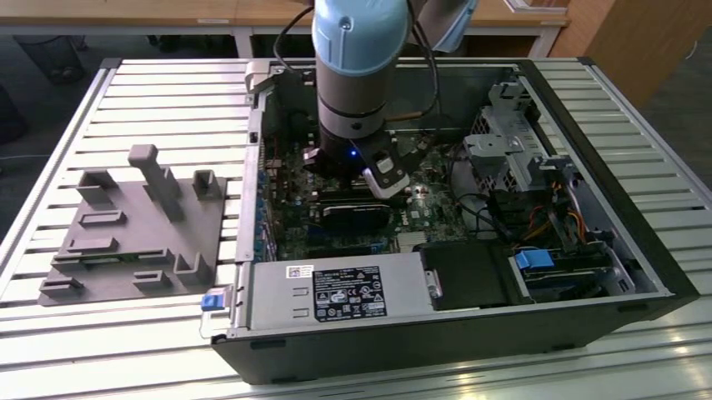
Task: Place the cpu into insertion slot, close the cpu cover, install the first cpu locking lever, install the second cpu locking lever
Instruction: 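Install the second cpu locking lever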
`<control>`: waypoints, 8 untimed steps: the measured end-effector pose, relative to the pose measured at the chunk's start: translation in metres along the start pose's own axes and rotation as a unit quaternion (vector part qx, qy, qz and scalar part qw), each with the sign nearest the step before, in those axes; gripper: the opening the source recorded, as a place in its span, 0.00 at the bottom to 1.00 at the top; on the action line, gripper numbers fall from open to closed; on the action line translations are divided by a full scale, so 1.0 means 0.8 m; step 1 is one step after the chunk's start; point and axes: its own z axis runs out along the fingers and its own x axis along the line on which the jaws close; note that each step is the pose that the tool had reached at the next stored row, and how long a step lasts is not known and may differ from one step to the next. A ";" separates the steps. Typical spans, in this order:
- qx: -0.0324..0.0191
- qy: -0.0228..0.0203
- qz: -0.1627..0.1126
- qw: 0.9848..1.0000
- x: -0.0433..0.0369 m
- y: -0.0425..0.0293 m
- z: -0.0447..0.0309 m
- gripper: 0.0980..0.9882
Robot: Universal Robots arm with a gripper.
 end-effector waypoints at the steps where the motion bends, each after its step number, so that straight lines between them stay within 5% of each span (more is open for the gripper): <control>1: -0.002 0.000 0.000 1.000 0.000 -0.0005 0.0010 0.01; 8: -0.012 0.000 0.000 1.000 0.004 -0.0029 0.0084 0.01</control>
